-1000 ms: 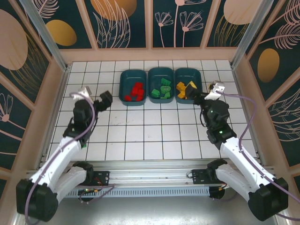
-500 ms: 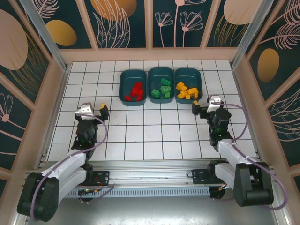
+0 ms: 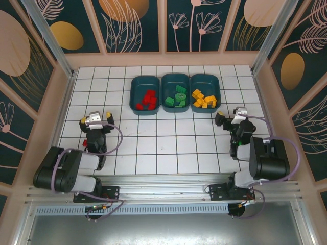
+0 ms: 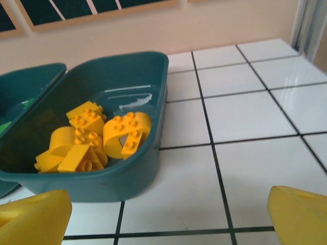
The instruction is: Sort the legos into containers by color
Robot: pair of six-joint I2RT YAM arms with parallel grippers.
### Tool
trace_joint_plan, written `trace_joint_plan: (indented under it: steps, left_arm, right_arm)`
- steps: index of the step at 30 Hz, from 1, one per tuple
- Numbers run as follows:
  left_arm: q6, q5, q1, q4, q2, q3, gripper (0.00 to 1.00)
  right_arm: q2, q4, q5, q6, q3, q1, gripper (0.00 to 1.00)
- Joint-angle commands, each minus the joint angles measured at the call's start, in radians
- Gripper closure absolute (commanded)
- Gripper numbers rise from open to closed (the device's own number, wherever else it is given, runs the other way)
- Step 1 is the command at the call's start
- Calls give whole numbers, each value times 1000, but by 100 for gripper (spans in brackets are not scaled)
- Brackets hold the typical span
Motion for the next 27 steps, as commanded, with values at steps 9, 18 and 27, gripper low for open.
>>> trace_joint_plan:
  steps: [9, 18, 27]
  left_arm:
    - [-61, 213, 138, -79, 74, 121, 1]
    - [-59, 212, 137, -69, 74, 117, 1]
    - [-57, 212, 137, -65, 73, 115, 1]
  right_arm:
    - [42, 95, 55, 1, 22, 48, 1]
    - [42, 94, 72, -4, 21, 55, 1]
    - [41, 97, 85, -6, 19, 61, 1]
